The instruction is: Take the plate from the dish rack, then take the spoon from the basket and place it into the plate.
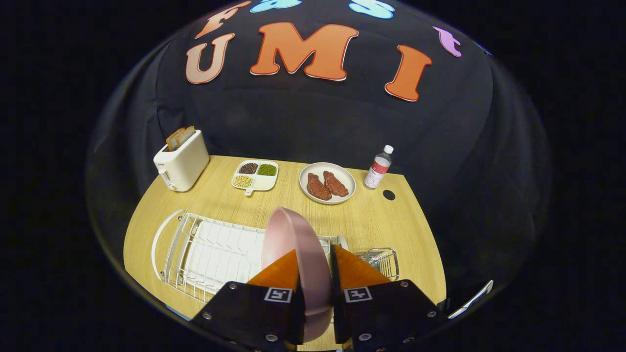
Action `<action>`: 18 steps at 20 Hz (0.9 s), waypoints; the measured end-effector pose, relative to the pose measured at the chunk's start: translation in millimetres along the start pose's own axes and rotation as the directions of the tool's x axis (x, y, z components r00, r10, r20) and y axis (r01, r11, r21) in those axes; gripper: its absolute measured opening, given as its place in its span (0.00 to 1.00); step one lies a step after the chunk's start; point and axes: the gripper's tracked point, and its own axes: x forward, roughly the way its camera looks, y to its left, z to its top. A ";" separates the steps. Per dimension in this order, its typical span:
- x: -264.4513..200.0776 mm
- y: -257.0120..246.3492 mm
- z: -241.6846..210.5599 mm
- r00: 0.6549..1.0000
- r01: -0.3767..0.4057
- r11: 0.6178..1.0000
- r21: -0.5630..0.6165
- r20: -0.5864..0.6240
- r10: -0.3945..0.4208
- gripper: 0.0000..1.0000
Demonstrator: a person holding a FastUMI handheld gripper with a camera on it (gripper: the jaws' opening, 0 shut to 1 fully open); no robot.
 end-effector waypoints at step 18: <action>-82.8 -20.2 -131.8 0.965 -0.254 0.961 0.106 0.086 0.246 0.24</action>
